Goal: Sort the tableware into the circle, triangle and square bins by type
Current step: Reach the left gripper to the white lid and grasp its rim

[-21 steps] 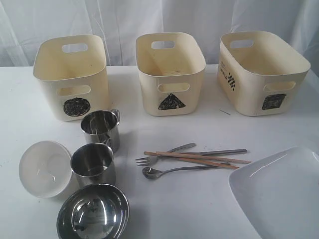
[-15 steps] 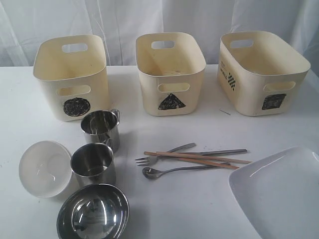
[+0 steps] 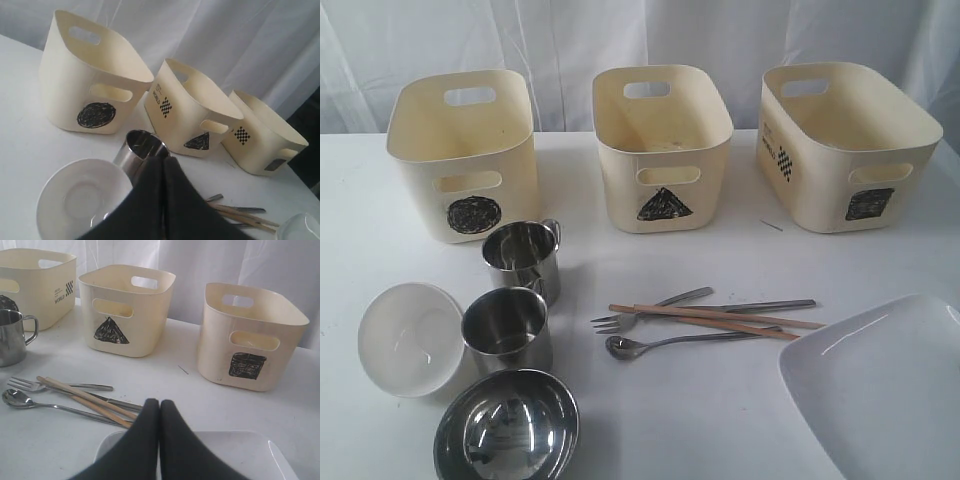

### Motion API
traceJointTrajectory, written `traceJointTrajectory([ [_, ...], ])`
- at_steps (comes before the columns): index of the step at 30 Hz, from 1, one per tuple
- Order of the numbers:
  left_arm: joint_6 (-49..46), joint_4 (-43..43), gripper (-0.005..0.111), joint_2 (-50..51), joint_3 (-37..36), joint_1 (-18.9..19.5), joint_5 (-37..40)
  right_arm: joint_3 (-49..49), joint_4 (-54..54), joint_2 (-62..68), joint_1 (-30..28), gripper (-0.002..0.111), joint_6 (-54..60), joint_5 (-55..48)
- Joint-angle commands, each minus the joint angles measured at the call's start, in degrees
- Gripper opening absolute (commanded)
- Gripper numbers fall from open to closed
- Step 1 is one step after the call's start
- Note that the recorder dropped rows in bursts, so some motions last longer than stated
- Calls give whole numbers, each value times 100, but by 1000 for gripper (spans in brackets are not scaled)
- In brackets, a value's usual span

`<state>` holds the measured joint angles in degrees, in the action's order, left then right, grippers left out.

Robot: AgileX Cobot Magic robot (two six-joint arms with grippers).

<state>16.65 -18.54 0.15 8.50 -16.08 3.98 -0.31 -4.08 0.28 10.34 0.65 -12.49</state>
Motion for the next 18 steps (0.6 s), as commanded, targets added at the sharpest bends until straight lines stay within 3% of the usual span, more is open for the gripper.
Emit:
traceJointTrajectory([
  [1, -527, -71, 0, 324, 773, -2, 1254, 31, -32, -28, -66, 0, -20, -8],
  [6, -1203, -71, 0, 1651, 1618, -2, 2229, 31, -32, -28, -66, 0, -20, -8],
  [12, -2144, 454, 2, 3423, 2498, -2, 2442, 31, -32, -28, -66, 0, -20, -8],
  [15, -2170, 595, 18, 4174, 2696, -2, 2251, 31, -32, -28, -66, 0, -20, -8],
  [18, -2291, 606, 49, 4786, 2766, -2, 1958, 31, -32, -28, -66, 0, -20, -8],
])
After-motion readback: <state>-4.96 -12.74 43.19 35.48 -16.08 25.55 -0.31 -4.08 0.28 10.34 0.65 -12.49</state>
